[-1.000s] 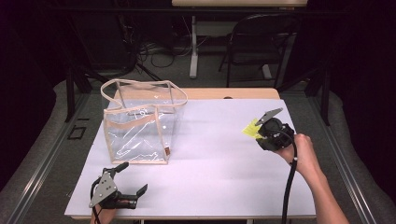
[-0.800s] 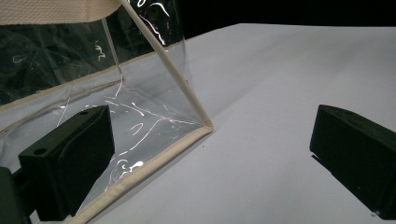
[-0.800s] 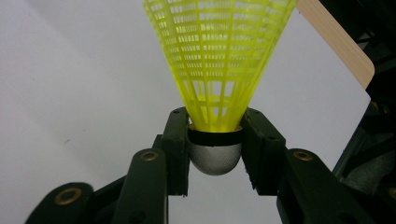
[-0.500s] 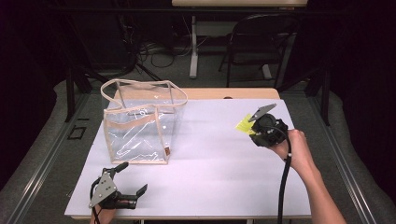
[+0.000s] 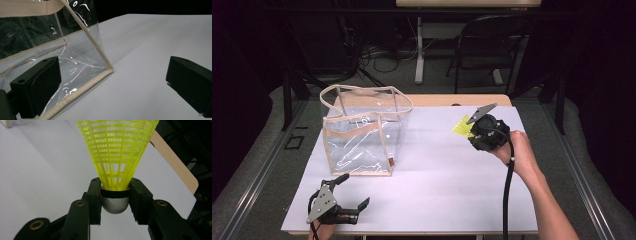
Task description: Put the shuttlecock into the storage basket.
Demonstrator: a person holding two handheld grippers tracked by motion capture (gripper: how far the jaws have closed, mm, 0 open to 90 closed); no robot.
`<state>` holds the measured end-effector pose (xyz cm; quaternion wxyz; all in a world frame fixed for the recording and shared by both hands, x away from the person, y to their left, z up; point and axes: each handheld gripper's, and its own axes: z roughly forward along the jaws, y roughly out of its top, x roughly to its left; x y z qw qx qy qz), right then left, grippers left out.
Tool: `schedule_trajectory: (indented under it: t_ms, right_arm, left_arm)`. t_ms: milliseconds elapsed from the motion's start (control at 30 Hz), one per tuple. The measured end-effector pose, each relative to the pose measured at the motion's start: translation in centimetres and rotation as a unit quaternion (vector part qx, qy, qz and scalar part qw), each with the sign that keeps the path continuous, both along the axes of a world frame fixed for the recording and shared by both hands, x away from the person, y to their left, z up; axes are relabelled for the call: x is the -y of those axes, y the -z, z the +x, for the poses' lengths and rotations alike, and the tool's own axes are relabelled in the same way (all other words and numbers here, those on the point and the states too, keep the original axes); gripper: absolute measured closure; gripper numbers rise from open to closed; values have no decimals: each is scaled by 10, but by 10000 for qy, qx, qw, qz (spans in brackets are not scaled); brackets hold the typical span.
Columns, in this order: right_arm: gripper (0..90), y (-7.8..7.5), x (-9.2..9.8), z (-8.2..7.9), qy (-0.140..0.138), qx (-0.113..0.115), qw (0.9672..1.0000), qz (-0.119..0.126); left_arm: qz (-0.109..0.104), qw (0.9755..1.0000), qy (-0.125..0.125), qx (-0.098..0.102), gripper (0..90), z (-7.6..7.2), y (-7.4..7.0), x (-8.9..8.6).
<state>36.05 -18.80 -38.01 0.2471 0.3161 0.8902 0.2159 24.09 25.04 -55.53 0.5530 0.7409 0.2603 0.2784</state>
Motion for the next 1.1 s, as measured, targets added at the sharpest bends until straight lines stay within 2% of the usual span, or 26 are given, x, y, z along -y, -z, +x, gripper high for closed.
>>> schedule_trajectory:
  t_ms: [367, 733, 1100]
  right_arm:
    - [647, -5, -13, 8, -118, 76, 9999, 93]
    - [648, -12, -18, 16, -183, 107, 9996, 193]
    - [648, -19, -33, 23, -293, 152, 9992, 244]
  left_arm:
    - [-19, 10000, 7, 23, 1, 0, 0, -1]
    - [-37, 10000, 1, 44, 1, 0, -1, -1]
    - [-39, 10000, 5, 68, 1, 0, -1, 0]
